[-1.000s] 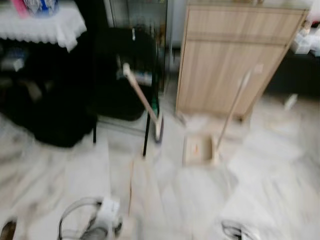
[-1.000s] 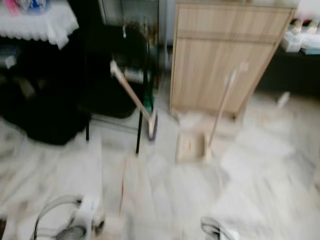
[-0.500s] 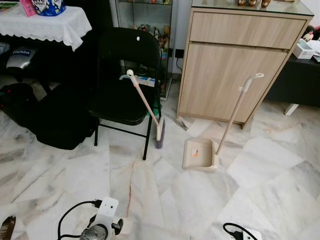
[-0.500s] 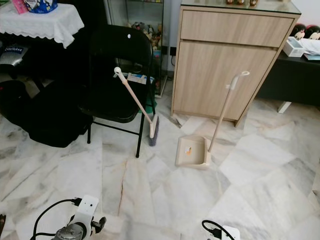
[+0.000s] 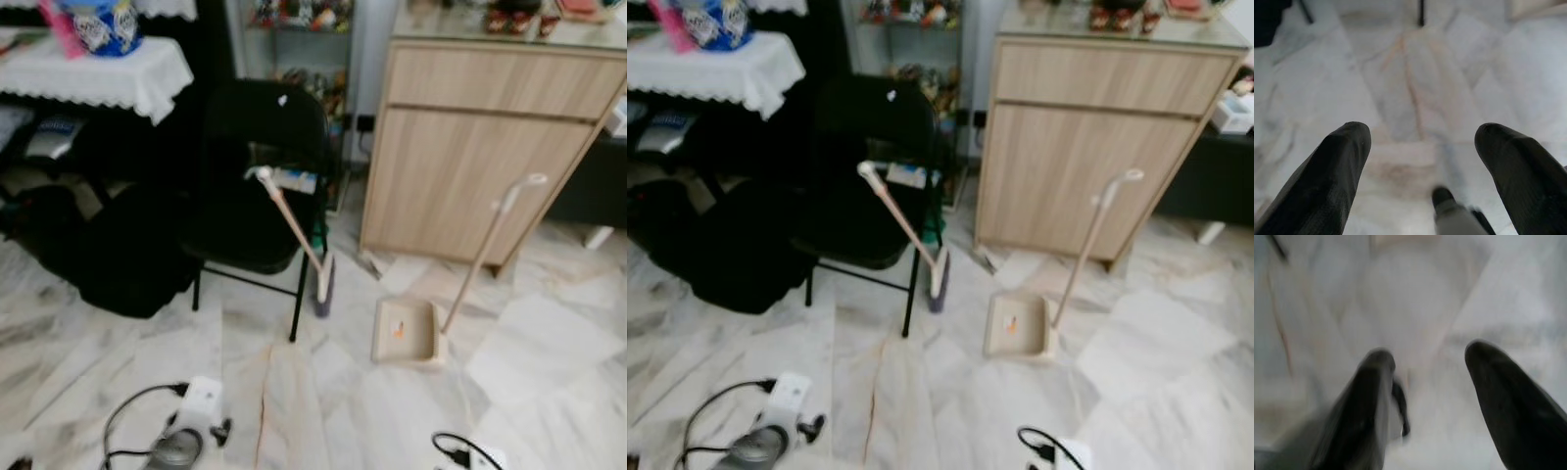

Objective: Sweep floor

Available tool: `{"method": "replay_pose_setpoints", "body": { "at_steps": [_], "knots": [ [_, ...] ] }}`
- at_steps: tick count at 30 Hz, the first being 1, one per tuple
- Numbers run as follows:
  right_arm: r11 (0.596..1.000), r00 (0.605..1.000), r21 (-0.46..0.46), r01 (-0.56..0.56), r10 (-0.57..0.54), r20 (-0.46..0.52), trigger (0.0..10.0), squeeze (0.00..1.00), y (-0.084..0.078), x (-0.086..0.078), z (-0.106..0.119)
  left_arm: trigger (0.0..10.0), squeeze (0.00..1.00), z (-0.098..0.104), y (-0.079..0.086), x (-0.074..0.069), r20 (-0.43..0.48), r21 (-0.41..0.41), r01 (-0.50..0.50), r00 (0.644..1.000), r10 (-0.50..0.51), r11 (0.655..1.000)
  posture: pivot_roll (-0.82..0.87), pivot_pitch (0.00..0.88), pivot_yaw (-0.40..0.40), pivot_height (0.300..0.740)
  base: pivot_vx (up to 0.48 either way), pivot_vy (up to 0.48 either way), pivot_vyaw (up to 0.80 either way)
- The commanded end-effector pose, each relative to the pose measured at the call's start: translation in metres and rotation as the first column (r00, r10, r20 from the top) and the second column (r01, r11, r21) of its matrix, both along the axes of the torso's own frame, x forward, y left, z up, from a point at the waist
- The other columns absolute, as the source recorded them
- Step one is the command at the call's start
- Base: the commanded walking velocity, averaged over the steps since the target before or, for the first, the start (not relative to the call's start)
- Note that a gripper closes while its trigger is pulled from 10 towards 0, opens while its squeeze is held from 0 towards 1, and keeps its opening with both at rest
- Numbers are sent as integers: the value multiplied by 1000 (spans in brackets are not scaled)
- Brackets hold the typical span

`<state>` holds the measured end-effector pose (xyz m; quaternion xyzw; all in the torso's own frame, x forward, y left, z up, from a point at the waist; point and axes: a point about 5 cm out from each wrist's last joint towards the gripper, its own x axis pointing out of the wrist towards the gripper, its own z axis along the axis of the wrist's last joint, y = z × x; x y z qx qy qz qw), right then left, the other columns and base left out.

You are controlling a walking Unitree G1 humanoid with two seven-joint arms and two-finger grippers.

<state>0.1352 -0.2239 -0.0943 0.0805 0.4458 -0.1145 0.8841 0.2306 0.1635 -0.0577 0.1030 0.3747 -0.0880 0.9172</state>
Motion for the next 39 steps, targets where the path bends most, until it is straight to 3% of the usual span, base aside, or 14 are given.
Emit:
{"method": "replay_pose_setpoints", "body": {
  "at_steps": [1, 8, 14, 23, 39],
  "knots": [
    [1000, 1000, 24, 7, -7, 19, 10000, 0, 9, 4, 0, 10000, 0, -1, 19, -4, -10, 36, -32, 999, 33, 999, -24, 69, -5, 740, 379, 0, 0],
    [999, 999, 28, 22, -24, 46, 10000, 0, 8, 8, 2, 10000, 0, -1, 21, -4, -11, 37, -31, 999, 32, 999, -20, 82, -3, 740, 378, 0, 0],
    [999, 999, 30, 16, -17, 45, 10000, 0, 10, 9, 2, 10000, 0, 0, 22, -4, -8, 34, -33, 999, 33, 999, -20, 86, -3, 740, 378, 0, -772],
    [999, 998, 27, 20, -22, 62, 10000, 0, 9, 10, 3, 10000, 0, 1, 21, -2, 5, 21, -40, 999, 40, 999, -16, 93, -8, 740, 352, 0, 0],
    [1000, 999, 30, 9, -10, 38, 10000, 0, 10, 6, 1, 10000, 0, 1, 22, -3, 7, 18, -61, 998, 61, 998, -12, 89, -15, 740, 0, 0, 0]
  ]
}}
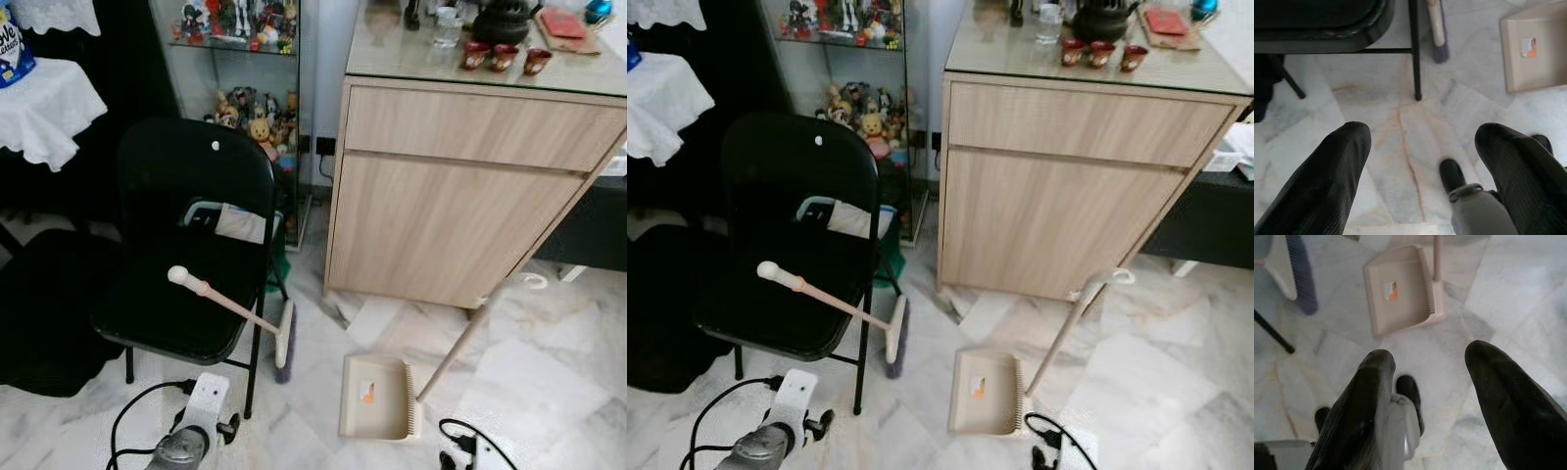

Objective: Sweep floor

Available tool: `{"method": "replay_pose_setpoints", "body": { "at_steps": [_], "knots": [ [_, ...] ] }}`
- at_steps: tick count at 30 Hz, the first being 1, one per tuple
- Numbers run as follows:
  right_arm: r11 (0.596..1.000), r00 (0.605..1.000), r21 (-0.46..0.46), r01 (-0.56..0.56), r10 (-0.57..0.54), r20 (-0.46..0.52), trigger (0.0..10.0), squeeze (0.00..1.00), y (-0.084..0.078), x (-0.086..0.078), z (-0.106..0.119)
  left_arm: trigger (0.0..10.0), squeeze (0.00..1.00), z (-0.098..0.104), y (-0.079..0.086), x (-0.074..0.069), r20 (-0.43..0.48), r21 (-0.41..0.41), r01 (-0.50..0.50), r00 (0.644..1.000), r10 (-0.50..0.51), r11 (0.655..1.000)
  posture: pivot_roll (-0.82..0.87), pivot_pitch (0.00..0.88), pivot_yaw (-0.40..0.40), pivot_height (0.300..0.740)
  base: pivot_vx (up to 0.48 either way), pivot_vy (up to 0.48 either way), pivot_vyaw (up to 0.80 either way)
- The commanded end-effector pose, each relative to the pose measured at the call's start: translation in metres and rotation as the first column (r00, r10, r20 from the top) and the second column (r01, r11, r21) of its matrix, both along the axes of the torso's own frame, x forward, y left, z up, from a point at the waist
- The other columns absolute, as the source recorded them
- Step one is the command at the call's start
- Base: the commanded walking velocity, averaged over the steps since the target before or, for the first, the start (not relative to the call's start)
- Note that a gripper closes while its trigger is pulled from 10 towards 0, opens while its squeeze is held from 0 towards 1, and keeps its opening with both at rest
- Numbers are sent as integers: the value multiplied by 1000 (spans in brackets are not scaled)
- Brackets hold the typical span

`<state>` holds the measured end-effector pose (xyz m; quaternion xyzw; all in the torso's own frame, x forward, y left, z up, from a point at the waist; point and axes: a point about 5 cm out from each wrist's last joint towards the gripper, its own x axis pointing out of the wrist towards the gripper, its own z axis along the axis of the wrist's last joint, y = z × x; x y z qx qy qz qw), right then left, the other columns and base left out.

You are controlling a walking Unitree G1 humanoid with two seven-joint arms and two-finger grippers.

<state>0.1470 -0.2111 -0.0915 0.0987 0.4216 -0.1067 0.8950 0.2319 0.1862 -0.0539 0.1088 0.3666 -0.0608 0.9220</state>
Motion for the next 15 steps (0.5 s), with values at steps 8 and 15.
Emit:
{"method": "replay_pose_setpoints", "body": {
  "at_steps": [8, 15],
  "knots": [
    [1000, 1000, 9, 6, -5, -22, 10000, 0, -2, -5, -2, 10000, 0, -4, 0, -4, -25, -14, -29, 999, 29, 999, -14, 84, -19, 740, 0, 97, 0],
    [1000, 999, 15, -3, 3, -35, 10000, 0, -2, -6, -3, 10000, 0, -4, -1, -4, -25, -14, -30, 999, 30, 999, -14, 78, -22, 740, 0, 396, -580]
  ]
}}
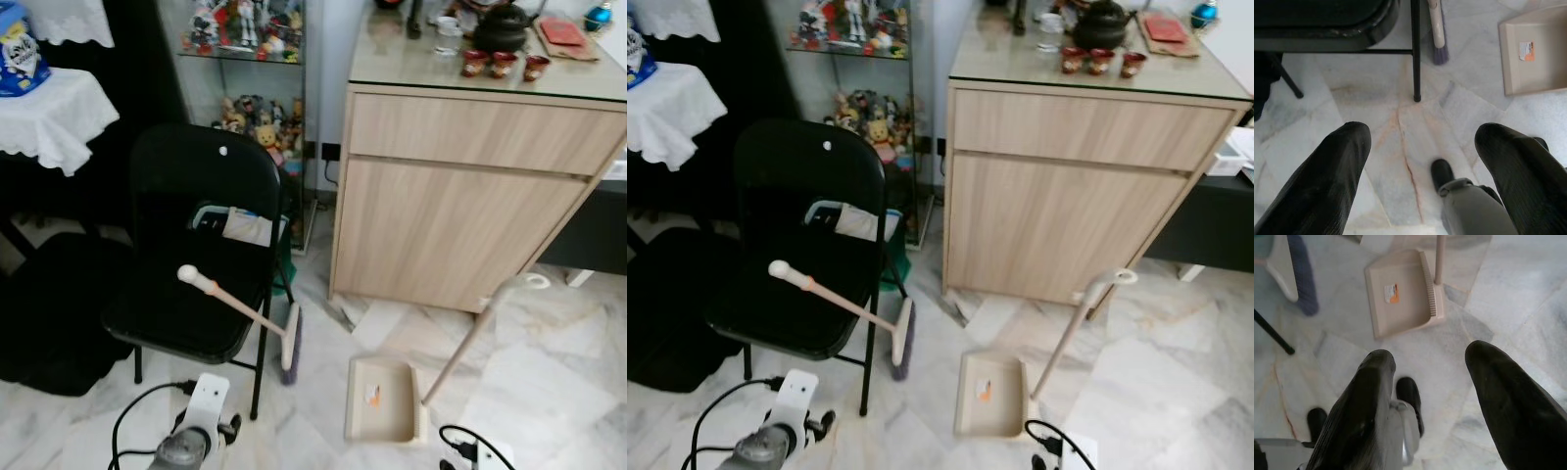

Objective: Sweep floor

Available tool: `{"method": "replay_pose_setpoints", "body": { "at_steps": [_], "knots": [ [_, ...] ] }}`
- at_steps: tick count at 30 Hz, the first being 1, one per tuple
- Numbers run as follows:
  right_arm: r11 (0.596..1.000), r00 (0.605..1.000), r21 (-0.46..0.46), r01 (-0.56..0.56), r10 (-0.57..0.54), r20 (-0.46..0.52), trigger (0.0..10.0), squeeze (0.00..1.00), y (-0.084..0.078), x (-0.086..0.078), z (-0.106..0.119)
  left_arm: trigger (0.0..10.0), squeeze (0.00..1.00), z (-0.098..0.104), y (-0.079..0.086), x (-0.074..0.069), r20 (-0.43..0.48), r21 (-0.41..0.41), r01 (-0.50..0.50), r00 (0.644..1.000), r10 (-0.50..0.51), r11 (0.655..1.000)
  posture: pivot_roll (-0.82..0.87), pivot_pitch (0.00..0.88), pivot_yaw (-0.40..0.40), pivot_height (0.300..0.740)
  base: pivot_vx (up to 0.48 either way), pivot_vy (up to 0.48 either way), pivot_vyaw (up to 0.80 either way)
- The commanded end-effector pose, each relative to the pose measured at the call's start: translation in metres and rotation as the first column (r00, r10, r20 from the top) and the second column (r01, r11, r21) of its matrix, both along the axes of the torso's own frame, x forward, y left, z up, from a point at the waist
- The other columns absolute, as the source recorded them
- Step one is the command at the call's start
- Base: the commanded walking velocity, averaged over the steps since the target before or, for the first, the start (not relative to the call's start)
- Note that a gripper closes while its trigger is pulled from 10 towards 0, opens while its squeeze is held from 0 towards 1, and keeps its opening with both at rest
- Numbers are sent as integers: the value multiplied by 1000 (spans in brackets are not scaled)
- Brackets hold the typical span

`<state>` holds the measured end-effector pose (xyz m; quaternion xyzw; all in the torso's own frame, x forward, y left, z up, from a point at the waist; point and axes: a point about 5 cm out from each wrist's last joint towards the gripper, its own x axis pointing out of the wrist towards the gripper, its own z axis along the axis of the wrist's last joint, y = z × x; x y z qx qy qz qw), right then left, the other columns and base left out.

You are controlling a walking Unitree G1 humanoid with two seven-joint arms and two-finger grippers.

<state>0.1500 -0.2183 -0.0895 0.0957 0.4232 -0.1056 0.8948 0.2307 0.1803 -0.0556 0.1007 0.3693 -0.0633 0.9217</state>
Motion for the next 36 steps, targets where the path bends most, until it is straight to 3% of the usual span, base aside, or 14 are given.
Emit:
{"method": "replay_pose_setpoints", "body": {
  "at_steps": [1, 6, 15, 19, 25, 26, 27, 31, 36],
  "knots": [
    [1000, 1000, 16, 5, -4, -25, 10000, 0, 5, -9, -5, 10000, 0, -2, 5, -3, -19, 2, -30, 999, 30, 1000, -14, 78, -21, 740, 0, 424, 0],
    [1000, 1000, 19, -3, 3, -25, 10000, 0, 6, -9, -5, 10000, 0, -2, 6, -4, -21, 10, -27, 999, 28, 1000, -15, 74, -20, 740, 0, 373, 0],
    [1000, 1000, 18, -5, 5, -29, 10000, 0, 7, -9, -5, 10000, 0, 0, 4, 0, 0, 14, -6, 1000, 6, 1000, -19, 55, -11, 740, 0, 0, 0],
    [1000, 1000, 18, -5, 6, -31, 10000, 0, 7, -10, -5, 10000, 0, 6, 1, 9, 38, -22, -53, 998, 54, 998, -22, 47, -8, 740, 0, 0, 0],
    [1000, 999, 19, -4, 4, -33, 10000, 0, 7, -10, -5, 10000, 0, 28, -4, 37, 151, -164, -166, 970, 191, 972, -19, 54, -8, 740, 0, 0, 0],
    [1000, 999, 19, -4, 5, -32, 10000, 0, 7, -10, -5, 10000, 463, 33, -6, 43, 177, -177, -157, 966, 189, 972, -17, 58, -9, 740, 0, 0, 0],
    [1000, 1000, 20, -5, 5, -29, 10000, 0, 8, -9, -5, 10000, 1000, 45, -11, 55, 238, -209, -133, 954, 183, 969, -20, 62, -8, 740, 0, 0, 0],
    [1000, 1000, 22, -2, 3, -25, 10000, 0, 8, -9, -5, 10000, 1000, 57, -18, 67, 293, -241, -100, 941, 171, 965, -18, 69, -4, 740, 0, 0, 0],
    [1000, 1000, 24, 4, -3, -24, 10000, 0, 9, -9, -5, 10000, 1000, 59, -21, 68, 308, -245, -73, 940, 149, 967, -22, 75, 0, 740, 0, 0, 0]
  ]
}}
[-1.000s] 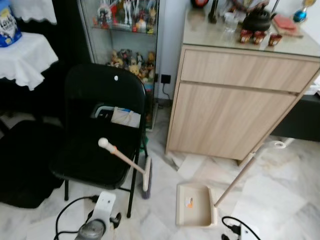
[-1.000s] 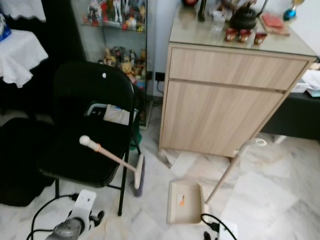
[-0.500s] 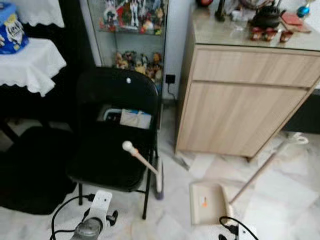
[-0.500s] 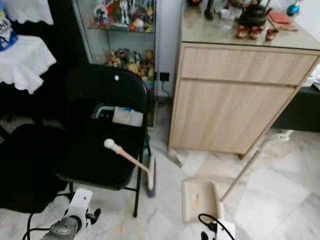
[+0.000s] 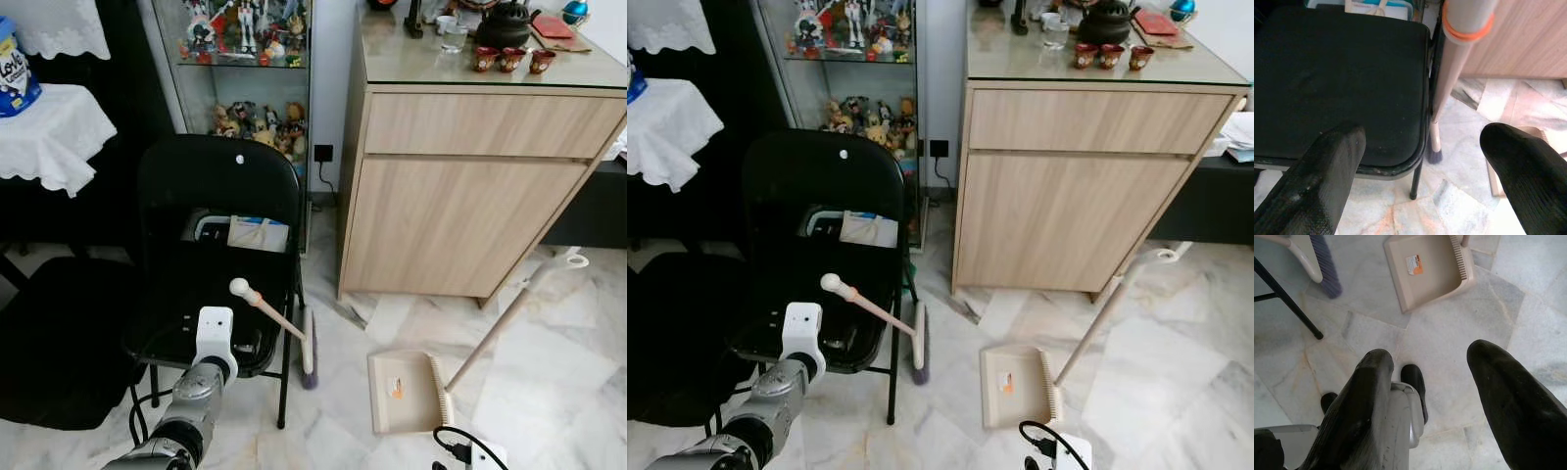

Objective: Sweep floor

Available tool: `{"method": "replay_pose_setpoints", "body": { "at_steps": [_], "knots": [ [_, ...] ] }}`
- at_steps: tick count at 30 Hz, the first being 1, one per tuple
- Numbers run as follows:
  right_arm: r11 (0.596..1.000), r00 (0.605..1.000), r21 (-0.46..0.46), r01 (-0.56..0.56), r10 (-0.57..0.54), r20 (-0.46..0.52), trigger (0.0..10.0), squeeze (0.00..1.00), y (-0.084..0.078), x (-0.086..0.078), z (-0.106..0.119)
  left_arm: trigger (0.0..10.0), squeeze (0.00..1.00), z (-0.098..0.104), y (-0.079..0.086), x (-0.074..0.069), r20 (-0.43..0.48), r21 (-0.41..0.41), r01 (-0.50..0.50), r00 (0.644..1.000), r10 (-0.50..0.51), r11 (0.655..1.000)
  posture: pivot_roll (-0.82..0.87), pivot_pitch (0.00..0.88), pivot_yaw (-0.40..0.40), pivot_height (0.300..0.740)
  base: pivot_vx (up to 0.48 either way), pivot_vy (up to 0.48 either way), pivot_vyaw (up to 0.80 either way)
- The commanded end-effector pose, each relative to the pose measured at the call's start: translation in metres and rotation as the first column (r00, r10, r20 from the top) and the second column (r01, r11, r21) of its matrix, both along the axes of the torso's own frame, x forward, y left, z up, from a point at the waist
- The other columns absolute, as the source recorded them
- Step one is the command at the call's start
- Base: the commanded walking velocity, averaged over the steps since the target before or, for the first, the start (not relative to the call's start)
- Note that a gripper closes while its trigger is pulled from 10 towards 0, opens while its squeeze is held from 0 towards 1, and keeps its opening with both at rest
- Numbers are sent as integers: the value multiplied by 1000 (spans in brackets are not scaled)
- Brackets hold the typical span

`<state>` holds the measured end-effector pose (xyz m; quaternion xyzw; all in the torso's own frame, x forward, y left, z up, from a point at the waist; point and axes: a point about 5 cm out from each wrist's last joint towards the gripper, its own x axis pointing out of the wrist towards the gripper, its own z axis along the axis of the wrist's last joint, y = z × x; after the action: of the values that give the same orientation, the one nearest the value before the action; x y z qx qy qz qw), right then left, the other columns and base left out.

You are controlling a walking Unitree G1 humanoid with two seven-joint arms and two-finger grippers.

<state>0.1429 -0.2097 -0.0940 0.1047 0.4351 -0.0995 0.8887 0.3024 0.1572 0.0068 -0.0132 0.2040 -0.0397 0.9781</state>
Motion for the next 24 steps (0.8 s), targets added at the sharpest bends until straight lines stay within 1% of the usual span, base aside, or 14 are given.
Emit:
{"method": "replay_pose_setpoints", "body": {
  "at_steps": [1, 7, 11, 13, 16, 24],
  "knots": [
    [1000, 1000, -1, 8, -8, -1, 10000, 0, 1, -2, -1, 10000, 1000, -4, 3, -4, -12, -9, -12, 1000, 11, 1000, -23, 77, 0, 740, 0, 0, 0],
    [1000, 1000, 1, 9, -9, -1, 10000, 0, 1, -3, -1, 10000, 1000, -7, 9, -9, -16, -12, -17, 1000, 17, 1000, -16, 81, -2, 740, 0, 0, 0],
    [1000, 1000, 1, 6, -6, -2, 10000, 0, 1, -3, -1, 10000, 1000, -7, 14, -9, -15, -17, -30, 999, 30, 999, -16, 81, -2, 740, 0, 0, 0],
    [1000, 1000, 1, 4, -4, -1, 10000, 0, 1, -3, -1, 10000, 1000, -4, 14, -6, -4, -24, -34, 999, 34, 999, -15, 81, -3, 740, 0, 0, 0],
    [1000, 1000, 2, 2, -2, 0, 10000, 0, 2, -2, -1, 10000, 1000, -1, 13, -3, 8, -22, -28, 1000, 28, 999, -15, 82, -2, 740, 0, 0, 0],
    [1000, 1000, 1, 6, -6, -3, 10000, 0, 1, -3, -1, 10000, 1000, 2, 11, 0, 21, -38, -21, 1000, 22, 999, -19, 82, -3, 740, 0, 0, 0]
  ]
}}
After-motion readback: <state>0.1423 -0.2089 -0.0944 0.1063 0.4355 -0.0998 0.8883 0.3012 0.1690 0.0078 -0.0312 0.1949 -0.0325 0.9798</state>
